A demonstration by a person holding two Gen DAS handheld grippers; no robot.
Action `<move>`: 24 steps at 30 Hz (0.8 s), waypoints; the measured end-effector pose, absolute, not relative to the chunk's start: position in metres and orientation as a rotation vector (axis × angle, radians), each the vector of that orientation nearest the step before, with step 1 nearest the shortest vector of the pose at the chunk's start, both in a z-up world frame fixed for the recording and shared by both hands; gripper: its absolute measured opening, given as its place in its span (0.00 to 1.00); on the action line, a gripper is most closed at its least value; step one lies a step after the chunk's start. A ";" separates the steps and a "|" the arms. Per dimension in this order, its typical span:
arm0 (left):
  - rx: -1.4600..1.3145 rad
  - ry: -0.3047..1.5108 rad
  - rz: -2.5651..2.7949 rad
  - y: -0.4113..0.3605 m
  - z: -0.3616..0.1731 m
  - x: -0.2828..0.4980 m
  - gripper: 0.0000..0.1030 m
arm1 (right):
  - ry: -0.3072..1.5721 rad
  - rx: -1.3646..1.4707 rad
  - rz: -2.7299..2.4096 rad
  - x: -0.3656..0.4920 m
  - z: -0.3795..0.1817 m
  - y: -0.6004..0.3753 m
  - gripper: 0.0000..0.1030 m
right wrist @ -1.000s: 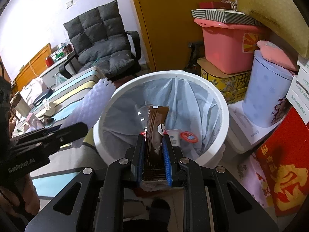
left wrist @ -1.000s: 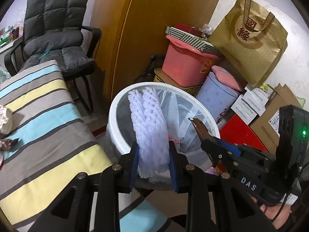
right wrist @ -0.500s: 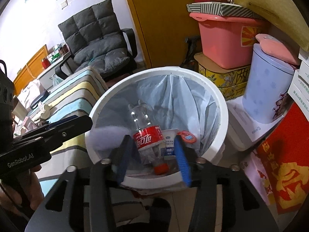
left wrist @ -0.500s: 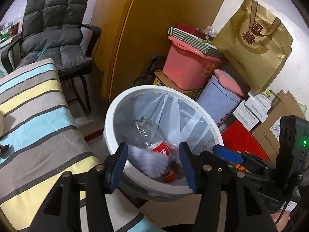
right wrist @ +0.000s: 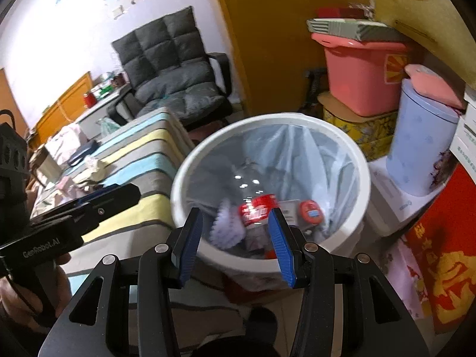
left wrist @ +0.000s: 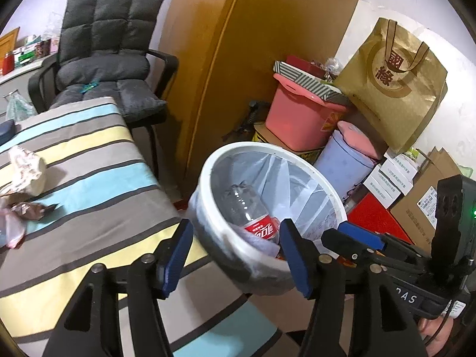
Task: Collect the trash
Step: 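Move both open grippers back over the table toward the remaining trash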
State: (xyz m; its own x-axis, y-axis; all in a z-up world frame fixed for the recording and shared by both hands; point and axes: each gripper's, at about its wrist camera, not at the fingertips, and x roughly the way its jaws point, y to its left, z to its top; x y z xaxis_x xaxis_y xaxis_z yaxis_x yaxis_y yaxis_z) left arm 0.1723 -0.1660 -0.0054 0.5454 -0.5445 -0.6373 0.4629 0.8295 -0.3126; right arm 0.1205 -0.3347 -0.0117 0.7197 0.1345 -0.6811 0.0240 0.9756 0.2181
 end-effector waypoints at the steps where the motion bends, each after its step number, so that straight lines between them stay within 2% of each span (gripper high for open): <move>1: -0.114 0.788 -0.592 -0.162 -0.004 0.170 0.61 | 0.761 0.207 0.062 0.119 -0.010 -0.331 0.47; 24: -0.136 0.741 -0.378 -0.047 -0.008 0.105 0.61 | 0.718 0.023 0.243 0.101 -0.004 -0.245 0.47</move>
